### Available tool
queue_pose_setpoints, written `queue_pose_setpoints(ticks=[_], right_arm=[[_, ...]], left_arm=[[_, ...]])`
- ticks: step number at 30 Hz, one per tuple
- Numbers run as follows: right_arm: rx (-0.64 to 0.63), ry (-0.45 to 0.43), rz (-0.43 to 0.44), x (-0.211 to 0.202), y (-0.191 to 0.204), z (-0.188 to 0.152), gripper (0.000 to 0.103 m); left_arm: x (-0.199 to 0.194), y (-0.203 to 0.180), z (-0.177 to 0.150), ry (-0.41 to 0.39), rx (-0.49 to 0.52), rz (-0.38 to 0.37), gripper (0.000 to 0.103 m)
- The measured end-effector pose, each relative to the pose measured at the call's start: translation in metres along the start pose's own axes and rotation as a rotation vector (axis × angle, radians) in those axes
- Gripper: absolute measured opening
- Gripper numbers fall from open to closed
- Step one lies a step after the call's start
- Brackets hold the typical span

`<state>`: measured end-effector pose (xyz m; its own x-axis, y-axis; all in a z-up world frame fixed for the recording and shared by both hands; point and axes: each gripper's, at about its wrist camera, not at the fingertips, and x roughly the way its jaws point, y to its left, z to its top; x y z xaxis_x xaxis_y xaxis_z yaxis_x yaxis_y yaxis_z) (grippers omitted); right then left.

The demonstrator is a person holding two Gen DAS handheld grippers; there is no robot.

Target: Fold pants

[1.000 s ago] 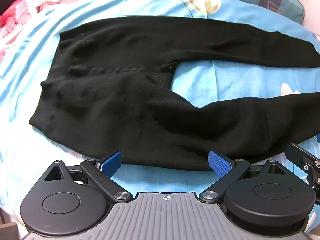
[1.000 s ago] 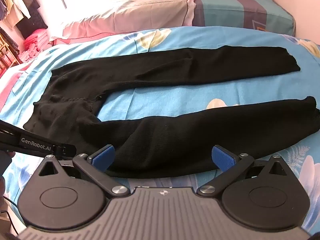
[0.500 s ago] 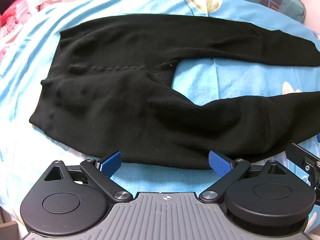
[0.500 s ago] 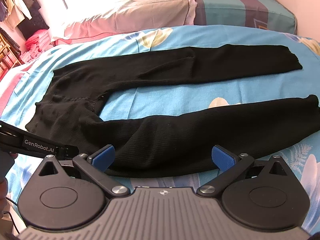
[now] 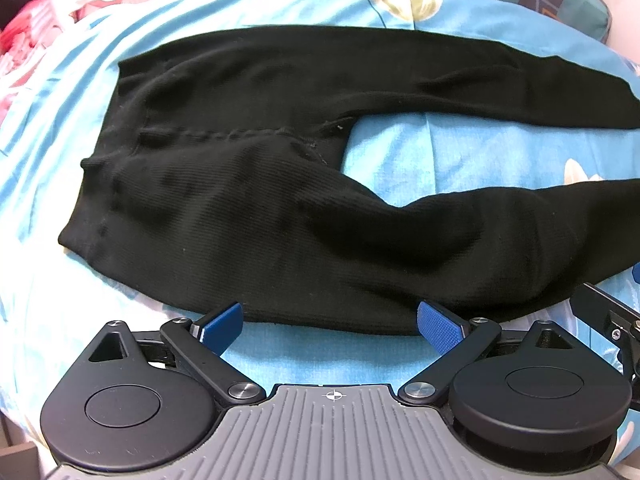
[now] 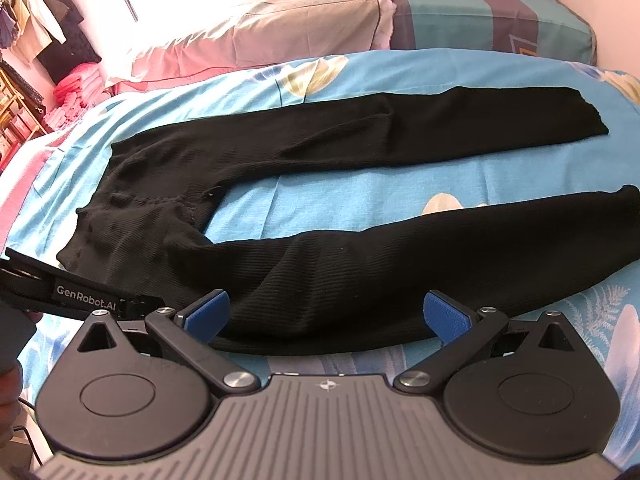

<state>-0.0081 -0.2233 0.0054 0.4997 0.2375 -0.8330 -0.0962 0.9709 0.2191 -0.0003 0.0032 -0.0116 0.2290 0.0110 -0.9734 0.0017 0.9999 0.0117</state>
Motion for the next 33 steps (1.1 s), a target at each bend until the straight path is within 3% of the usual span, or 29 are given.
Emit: queue_pose_setpoints(ticks=[22, 26, 33], right_arm=[[0.038, -0.005, 0.057, 0.002, -0.009, -0.004, 0.103], [0.120, -0.017, 0.106, 0.008, -0.040, -0.013, 0.103], [0.369, -0.078, -0.007, -0.009, -0.124, -0.032, 0.103]], left_arm=[[0.005, -0.004, 0.001, 0.003, 0.005, -0.001, 0.103], [0.012, 0.011, 0.005, -0.037, -0.040, -0.014, 0.103], [0.020, 0.047, 0.015, -0.075, -0.128, 0.016, 0.103]])
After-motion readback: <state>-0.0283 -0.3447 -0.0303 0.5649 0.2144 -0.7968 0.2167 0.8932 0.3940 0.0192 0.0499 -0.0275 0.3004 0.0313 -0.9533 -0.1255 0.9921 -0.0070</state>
